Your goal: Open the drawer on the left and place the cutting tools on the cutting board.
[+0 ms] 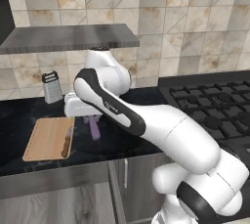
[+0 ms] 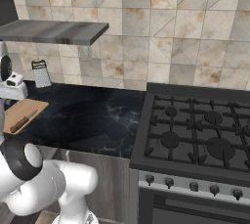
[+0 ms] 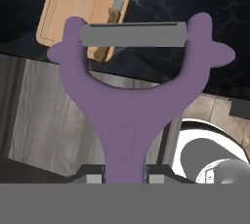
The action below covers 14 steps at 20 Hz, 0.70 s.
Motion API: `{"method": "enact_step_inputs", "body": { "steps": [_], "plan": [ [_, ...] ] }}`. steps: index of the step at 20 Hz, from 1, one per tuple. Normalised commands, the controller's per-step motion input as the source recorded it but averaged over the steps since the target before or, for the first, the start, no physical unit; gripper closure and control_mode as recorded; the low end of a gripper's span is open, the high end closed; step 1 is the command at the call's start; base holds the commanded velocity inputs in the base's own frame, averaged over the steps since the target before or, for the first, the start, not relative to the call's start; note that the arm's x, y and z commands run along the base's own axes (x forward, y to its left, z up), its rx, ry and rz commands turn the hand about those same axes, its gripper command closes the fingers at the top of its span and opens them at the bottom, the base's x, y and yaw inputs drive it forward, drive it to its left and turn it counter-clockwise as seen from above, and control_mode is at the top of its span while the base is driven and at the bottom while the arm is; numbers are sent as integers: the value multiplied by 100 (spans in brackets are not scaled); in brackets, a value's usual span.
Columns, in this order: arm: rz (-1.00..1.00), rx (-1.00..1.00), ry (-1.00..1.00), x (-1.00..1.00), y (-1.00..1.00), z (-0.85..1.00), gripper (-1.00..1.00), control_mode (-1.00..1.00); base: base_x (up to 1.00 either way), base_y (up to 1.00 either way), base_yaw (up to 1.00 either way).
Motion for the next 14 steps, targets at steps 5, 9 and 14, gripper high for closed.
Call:
{"method": "enact_step_inputs", "body": {
  "steps": [5, 9, 14],
  "plan": [
    [-14, 0, 0, 64, 0, -13, 100, -100, 0, 0, 0],
    [-8, 0, 0, 47, 1, -40, 100, -100, 0, 0, 0],
    [-6, 0, 0, 49, 9, -40, 100, -100, 0, 0, 0]
  ]
}}
